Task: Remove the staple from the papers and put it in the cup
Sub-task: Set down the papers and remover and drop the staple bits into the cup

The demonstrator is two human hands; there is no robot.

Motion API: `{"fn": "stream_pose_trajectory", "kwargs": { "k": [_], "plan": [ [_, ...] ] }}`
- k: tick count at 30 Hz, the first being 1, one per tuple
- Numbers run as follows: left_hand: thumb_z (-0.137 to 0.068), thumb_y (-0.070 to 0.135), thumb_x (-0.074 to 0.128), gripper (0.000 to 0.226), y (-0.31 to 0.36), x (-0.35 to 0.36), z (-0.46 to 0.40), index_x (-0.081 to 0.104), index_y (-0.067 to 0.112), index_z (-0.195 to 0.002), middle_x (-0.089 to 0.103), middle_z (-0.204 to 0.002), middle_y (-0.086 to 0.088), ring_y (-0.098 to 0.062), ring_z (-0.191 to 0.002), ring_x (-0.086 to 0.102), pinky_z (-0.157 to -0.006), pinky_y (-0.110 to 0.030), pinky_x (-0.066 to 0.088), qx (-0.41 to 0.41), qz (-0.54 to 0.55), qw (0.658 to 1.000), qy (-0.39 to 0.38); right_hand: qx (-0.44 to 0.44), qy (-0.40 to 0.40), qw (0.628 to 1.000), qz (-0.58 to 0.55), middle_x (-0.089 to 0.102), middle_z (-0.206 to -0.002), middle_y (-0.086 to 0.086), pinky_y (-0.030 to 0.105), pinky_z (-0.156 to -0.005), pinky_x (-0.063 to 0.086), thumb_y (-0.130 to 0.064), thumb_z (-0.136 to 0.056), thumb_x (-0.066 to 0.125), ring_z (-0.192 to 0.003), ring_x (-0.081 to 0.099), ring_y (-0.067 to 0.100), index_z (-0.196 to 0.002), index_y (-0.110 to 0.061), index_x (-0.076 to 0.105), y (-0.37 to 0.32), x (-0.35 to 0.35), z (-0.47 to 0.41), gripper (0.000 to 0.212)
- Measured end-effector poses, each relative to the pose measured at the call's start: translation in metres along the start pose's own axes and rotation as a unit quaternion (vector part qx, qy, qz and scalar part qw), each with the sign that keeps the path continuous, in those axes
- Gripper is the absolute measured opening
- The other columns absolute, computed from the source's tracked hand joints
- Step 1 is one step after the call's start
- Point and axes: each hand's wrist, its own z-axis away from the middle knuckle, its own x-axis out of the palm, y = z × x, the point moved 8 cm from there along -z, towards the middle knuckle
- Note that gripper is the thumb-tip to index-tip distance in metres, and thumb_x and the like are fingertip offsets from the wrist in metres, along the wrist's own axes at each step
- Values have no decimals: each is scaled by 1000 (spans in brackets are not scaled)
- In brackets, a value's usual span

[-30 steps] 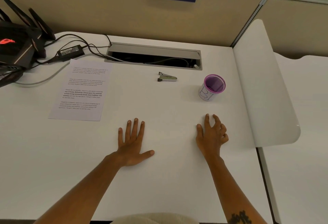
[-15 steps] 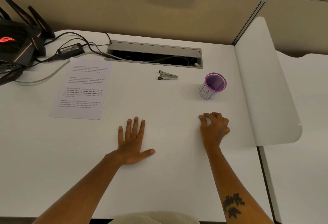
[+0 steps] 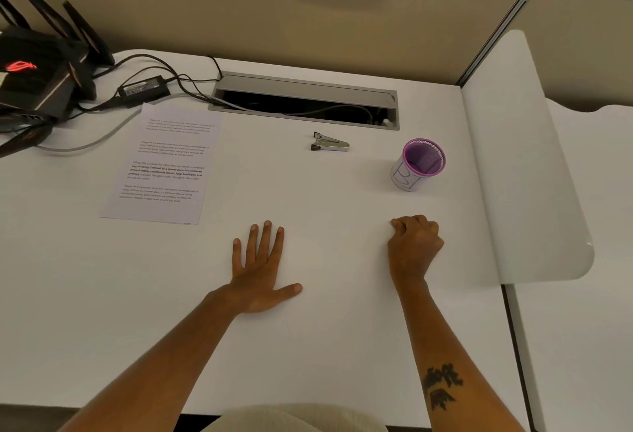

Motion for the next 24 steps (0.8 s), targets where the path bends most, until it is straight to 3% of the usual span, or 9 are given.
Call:
{"fn": "stream_pose_trajectory", "kwargs": {
  "k": [15,20,24],
  "plan": [
    [-87,87,41,123,1,-1,1,-44,25,-152,-57,-155,-3,-29,-144,-52,-120,-60,-27,0,-2,1000,2,-65,-95,988,101,68,-98,13,45,-81,38,-9,-103,54,-95,55,33,-98,-4,70,-3,18,-6,17],
    [-86,87,41,124,0,-1,1,-43,26,-152,-57,-156,-1,-27,-144,-53,-120,-59,-27,5,5,1000,2,-74,-114,988,71,68,-98,13,45,-81,37,-7,-102,54,-94,54,33,-96,-5,69,2,16,-11,17],
    [-85,88,40,124,-1,0,0,-43,26,-152,-57,-155,-1,-28,-144,-53,-120,-59,-27,4,3,1000,4,-21,-101,995,-14,72,-102,12,43,-82,42,-7,-102,56,-98,59,35,-96,-7,74,8,-3,-34,19]
  ]
}}
